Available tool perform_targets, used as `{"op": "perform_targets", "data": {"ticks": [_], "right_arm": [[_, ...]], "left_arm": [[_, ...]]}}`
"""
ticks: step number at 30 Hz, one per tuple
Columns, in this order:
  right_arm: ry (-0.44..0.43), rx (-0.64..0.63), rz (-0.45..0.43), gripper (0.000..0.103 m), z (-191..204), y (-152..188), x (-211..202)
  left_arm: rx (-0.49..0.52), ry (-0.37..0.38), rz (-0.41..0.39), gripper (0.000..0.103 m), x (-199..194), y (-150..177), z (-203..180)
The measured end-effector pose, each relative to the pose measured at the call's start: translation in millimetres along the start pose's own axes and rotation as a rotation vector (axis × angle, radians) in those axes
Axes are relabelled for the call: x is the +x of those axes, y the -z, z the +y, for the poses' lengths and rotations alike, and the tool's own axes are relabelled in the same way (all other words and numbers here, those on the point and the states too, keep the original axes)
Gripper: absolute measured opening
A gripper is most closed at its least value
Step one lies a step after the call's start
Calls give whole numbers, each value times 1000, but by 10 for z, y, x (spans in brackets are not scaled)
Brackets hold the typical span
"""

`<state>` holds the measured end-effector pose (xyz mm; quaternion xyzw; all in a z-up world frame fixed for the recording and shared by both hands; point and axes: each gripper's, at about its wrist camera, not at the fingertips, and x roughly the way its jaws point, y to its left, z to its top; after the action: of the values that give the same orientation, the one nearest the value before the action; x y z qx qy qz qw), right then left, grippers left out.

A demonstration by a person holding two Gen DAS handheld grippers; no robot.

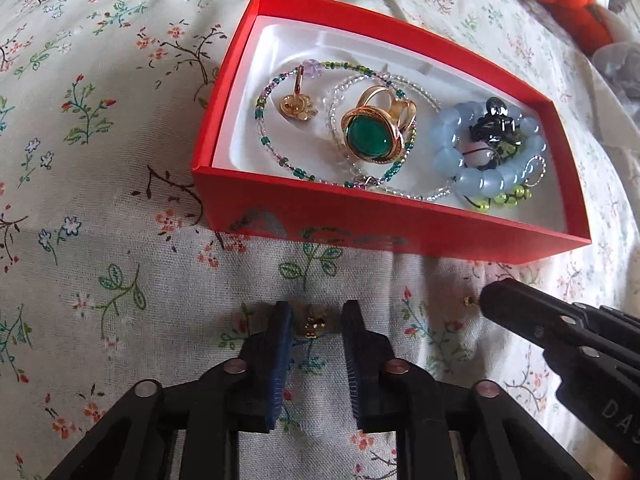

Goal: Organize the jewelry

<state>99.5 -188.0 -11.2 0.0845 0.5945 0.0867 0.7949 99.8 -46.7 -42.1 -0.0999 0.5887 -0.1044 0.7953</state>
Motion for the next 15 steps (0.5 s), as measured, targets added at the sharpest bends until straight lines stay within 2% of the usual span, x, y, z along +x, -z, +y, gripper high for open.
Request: {"op": "perform_targets", "data": {"ticks": [2,7,15], "right_arm": [[-2,6,1,6,-32,-3,-4],[-6,16,2,6,-39,-15,-13],[-29,9,-10,6,-4,19,-132]], "left_arm": [[7,-30,-7,1,6,4,11],[8,-22,-15,1,-33,23,39],[-27,36,-44,1,-275,76,166]]}}
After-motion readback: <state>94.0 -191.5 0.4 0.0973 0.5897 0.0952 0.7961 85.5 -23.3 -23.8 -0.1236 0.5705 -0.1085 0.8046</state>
